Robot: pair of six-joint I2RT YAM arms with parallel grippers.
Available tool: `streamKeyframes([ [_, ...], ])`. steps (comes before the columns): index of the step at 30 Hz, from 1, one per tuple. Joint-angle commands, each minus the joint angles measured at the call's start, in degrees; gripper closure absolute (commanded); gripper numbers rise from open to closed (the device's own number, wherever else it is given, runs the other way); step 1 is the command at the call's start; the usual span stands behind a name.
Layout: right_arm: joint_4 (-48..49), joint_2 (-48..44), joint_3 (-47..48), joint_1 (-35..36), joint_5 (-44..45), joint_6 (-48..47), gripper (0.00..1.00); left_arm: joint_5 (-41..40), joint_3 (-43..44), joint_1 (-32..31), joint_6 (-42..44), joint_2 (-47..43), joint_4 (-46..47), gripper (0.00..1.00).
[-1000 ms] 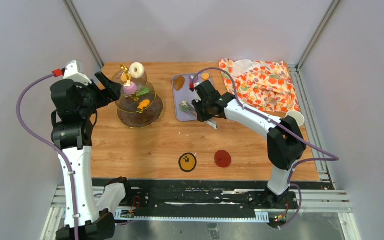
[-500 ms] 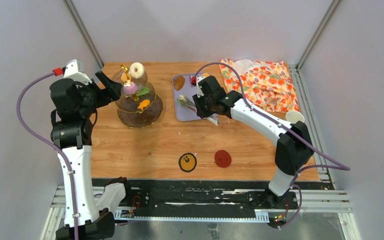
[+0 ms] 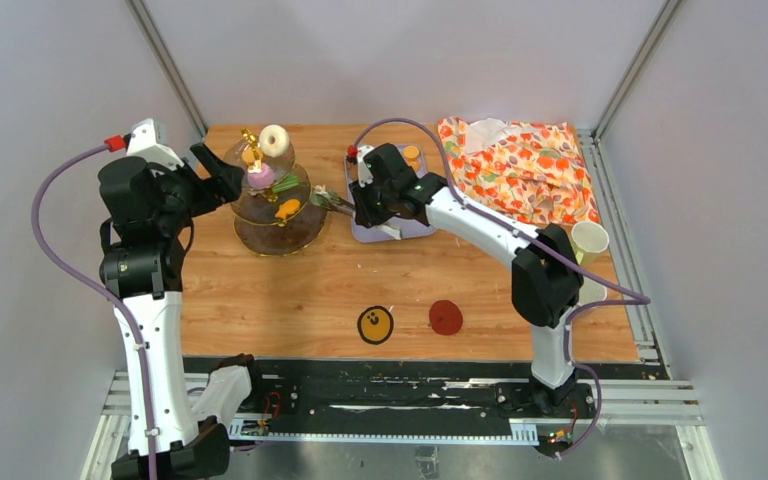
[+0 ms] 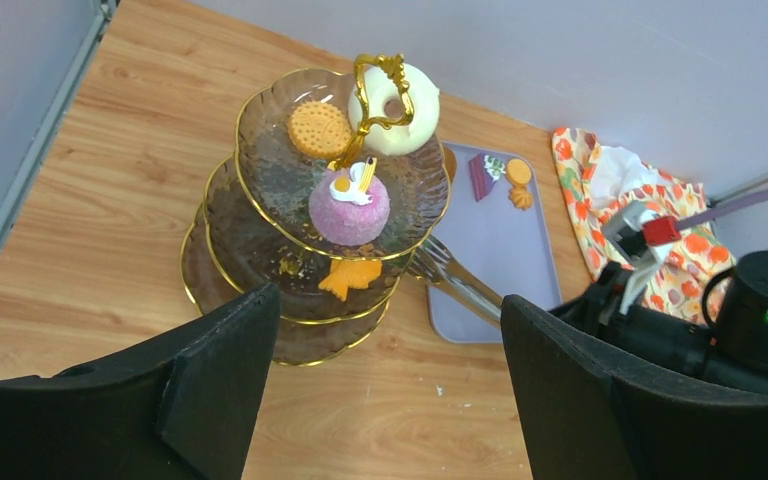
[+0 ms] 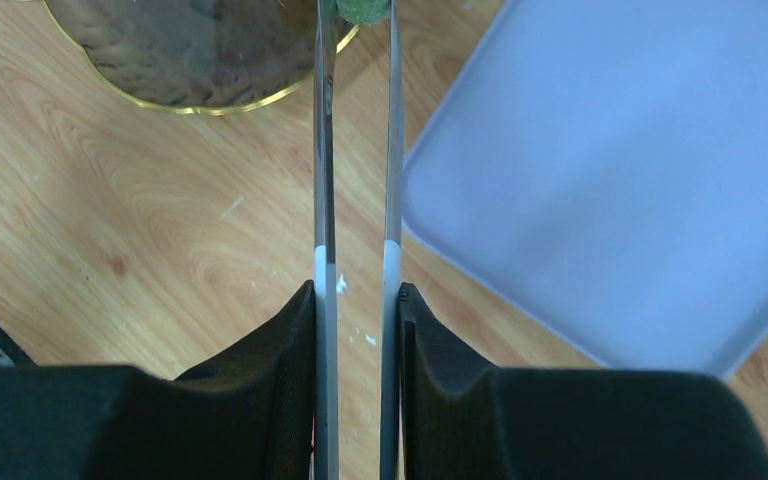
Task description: Serve the afternoon tea
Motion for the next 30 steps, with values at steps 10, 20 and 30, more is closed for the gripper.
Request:
streamKeyframes([
  [10, 6.55, 13.13, 12.98, 2.39, -4.06, 2.61, 0.93, 0.25, 1.93, -0.36, 0.63, 0.38, -0.04, 0.15],
  [20, 9.17, 20.56, 20.02, 2.79, -5.41, 4.01, 0.76, -0.3, 1.61, -0.3, 0.75, -0.04, -0.26, 0.15],
  [30, 8.19, 19.8, 20.3, 3.32, -6.4, 3.46, 0.57, -0.08, 1.84, -0.37, 0.99, -0.3, -0.37, 0.15],
])
